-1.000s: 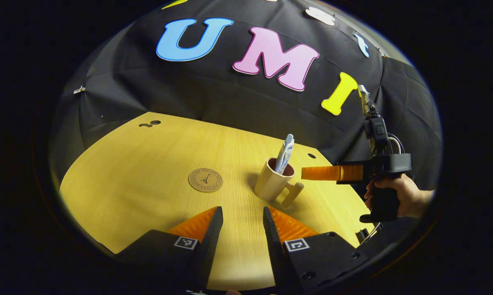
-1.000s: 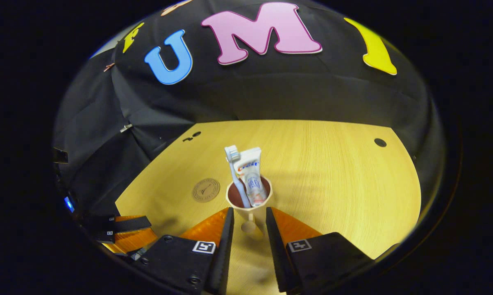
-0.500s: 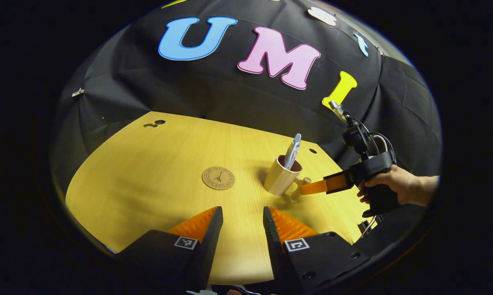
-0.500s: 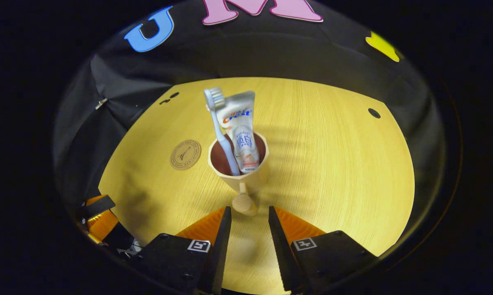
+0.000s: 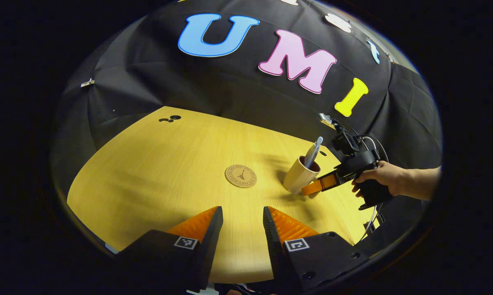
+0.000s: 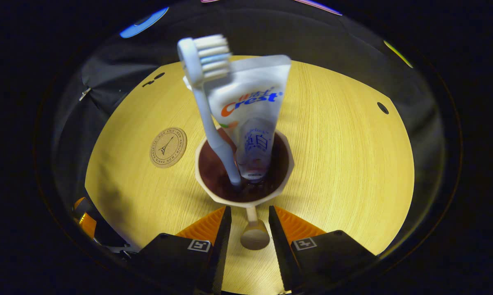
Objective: Put the toothbrush and toothpaste on the desktop into the cup, then pick up the cup and place it on the coaster on the desktop.
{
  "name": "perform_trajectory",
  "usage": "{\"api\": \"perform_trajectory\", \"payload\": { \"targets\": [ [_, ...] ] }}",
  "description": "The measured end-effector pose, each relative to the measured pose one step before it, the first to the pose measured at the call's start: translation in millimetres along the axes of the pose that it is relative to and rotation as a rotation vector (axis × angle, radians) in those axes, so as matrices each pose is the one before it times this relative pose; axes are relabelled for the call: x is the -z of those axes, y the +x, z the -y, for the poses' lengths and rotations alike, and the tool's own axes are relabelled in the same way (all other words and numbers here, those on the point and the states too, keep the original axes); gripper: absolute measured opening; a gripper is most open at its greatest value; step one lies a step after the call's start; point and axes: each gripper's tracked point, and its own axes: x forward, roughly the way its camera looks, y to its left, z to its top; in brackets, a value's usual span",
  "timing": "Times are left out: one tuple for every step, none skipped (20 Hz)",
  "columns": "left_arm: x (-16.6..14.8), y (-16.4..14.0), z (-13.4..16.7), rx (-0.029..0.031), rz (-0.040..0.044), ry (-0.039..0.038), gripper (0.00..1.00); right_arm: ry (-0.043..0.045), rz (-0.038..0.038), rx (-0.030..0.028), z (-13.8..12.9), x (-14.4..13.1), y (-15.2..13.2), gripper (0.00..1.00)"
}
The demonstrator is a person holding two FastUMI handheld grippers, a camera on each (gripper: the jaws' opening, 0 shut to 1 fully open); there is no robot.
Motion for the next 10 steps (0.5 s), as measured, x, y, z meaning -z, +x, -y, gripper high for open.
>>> {"api": "perform_trajectory", "payload": {
  "targets": [
    [1.26,-0.77,-5.96,-0.00406,-0.00228,-0.00424,0.63,-0.00782,-0.01551,0.00412,-1.27,0.42,4.01,0.58],
    [2.27,-1.08,-4.31,-0.00221,-0.00236,-0.00399,0.63,-0.00889,-0.02006,0.00655,-1.14,1.3,3.42,0.58],
    [0.29,-0.31,-4.82,-0.00159,-0.0012,-0.00306,0.63,-0.00725,-0.01616,0.00516,-0.2,0.31,2.53,0.58],
    [-0.1,-0.09,-3.62,-0.00022,-0.00041,-0.00309,0.63,-0.00688,-0.01231,0.00788,0.81,-0.69,1.43,0.58],
    [-1.04,-1.07,-3.25,0.00179,0.001,-0.00367,0.63,-0.0017,-0.00649,0.00858,1.26,-2.32,1.61,0.57],
    [0.68,-0.43,-2.87,0.00211,0.00023,-0.00299,0.63,0.00217,-0.00349,0.00961,1.47,-2.11,1.01,0.57],
    [-1.37,-0.17,-2.29,0.00091,-0.0003,-0.00076,0.63,0.00555,-0.00701,0.00664,-0.13,-0.88,1.99,0.57],
    [-0.38,2.1,-3.3,0.00137,-0.00109,0.0007,0.62,0.00437,-0.00939,0.00154,-0.94,0.25,-0.7,0.56],
    [-0.63,0.71,-3.29,0.00155,-0.00017,0.00038,0.63,0.0035,-0.00982,-0.00231,-2.18,1.61,4.0,0.55],
    [-0.17,0.18,-2.84,0.00225,0.00001,-0.00074,0.63,-0.00021,-0.01589,0.00119,0.01,2.97,-0.41,0.52]
  ]
}}
